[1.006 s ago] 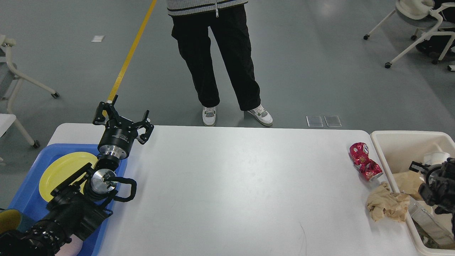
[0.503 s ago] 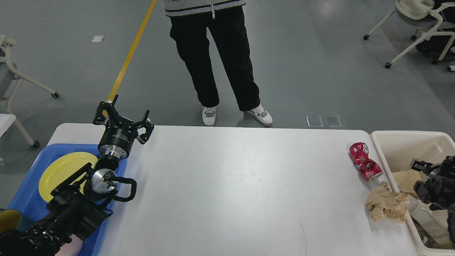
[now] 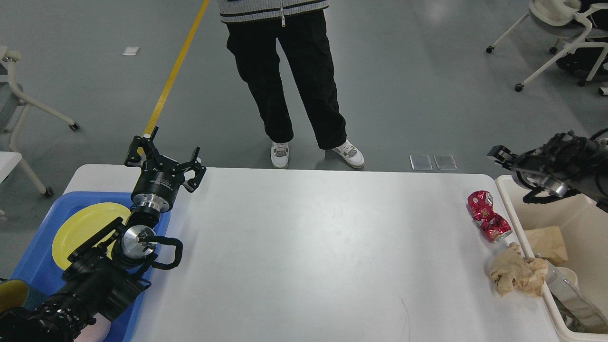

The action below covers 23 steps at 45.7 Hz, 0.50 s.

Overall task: Tidy desktop
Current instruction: 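Lower the right gripper onto the red can and grasp it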

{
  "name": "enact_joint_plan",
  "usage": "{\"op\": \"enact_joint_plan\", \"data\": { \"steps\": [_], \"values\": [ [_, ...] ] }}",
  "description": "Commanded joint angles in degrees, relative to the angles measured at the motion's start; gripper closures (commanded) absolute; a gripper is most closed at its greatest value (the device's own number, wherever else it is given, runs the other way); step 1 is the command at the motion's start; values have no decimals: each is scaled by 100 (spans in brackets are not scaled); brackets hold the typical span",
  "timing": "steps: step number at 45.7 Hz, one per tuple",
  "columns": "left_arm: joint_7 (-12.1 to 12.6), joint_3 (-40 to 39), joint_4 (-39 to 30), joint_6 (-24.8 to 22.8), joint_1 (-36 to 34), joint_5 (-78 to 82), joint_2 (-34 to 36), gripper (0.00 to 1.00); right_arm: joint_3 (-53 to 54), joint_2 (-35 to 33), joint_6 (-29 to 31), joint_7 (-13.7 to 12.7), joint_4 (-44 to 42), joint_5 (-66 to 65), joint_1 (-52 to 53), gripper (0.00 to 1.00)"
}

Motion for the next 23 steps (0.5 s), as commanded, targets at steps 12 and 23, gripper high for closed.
{"op": "enact_joint_plan", "data": {
  "steps": [12,23],
  "values": [
    [0,0,5,0,1,3,5,1,233,720,65,534,3079,-757,1669,0],
    [0,0,5,0,1,3,-4,1,136,368,-469,498,716,-845,-360,0]
  ]
}}
